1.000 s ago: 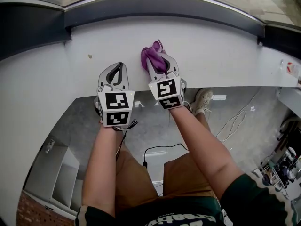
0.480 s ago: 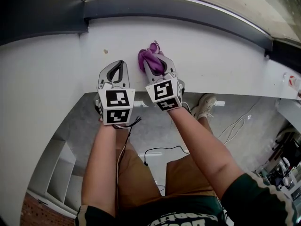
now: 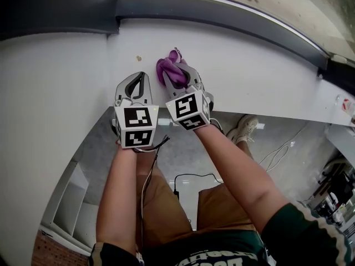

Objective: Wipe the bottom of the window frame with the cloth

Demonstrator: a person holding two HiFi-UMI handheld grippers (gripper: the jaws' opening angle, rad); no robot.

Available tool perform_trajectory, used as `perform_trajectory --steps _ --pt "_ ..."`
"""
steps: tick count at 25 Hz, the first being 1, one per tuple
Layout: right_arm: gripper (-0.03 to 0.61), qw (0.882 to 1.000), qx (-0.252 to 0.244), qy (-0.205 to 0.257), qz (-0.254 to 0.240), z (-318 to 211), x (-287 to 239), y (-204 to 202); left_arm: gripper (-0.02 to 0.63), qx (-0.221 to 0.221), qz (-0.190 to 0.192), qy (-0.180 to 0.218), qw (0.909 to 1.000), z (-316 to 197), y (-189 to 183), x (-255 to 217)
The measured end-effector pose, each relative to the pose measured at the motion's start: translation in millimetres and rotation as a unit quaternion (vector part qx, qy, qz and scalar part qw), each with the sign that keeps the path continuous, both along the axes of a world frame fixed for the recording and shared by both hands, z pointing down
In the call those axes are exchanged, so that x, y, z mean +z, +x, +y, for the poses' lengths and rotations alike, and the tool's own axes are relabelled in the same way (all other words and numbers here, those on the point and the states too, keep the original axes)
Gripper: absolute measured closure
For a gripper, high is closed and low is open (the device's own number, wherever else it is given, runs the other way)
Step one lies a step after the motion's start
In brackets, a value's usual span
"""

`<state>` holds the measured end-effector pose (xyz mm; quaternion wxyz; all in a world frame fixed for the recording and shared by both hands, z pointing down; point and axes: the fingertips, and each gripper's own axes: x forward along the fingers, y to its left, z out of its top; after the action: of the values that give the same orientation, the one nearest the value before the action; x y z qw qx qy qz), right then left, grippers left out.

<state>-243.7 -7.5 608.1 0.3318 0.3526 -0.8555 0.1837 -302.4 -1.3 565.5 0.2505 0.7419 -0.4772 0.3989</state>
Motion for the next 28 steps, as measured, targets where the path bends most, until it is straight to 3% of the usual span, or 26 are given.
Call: perform_trajectory --steps 7,14,19,28 --pt "0.492 0.999 -0.03 0.002 -0.011 -3.1 -0.8 -37.7 0.606 -0.02 -0.018 0.008 0.9996 -2.4 -25.5 -5.6" --pt "0.492 0.998 -0.059 0.003 -0.012 -6.1 -0.7 -61.9 0.606 -0.053 -0.054 -0.012 0.997 3.6 -55.1 -5.2" --pt "0.492 0.997 -0.081 -0.003 -0.016 -5.7 -1.0 -70.4 0.606 -0.069 -0.035 -0.008 0.997 8.4 -58.7 -11.2" --pt "0.492 0.98 -0.198 -0.001 -0.012 -1.0 -2.0 -136.9 0.606 -0.106 -0.011 -0.007 0.9942 14.8 -78.0 -17.9"
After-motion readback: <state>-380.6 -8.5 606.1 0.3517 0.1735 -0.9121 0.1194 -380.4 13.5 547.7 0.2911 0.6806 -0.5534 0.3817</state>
